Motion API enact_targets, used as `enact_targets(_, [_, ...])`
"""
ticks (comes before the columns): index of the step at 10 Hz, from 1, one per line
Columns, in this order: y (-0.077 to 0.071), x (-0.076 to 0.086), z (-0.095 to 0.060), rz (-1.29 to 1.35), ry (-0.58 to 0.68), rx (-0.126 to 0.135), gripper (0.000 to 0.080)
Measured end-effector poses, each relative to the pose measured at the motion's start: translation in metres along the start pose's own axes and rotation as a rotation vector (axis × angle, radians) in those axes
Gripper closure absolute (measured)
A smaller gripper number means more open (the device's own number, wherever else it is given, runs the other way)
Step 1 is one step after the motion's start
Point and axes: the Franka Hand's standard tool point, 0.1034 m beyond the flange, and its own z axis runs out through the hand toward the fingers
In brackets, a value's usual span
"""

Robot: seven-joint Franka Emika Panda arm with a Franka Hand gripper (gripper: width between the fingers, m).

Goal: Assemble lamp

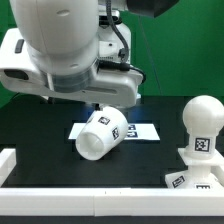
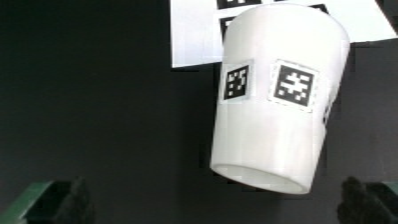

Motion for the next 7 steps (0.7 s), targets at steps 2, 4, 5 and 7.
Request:
enact_targets(2, [-0.024, 0.005, 0.018, 0.116, -0.055, 0.084, 0.0101])
enact_targets(4, [-0.044, 0.012, 0.02, 0.151, -0.042, 0.085, 0.0101])
enact_targets(5, [-0.05, 0.014, 0.02, 0.138, -0.03, 0.07, 0.0101])
enact_targets(7, [-0.046, 0.014, 0.02, 0.137, -0.029, 0.036, 0.0101])
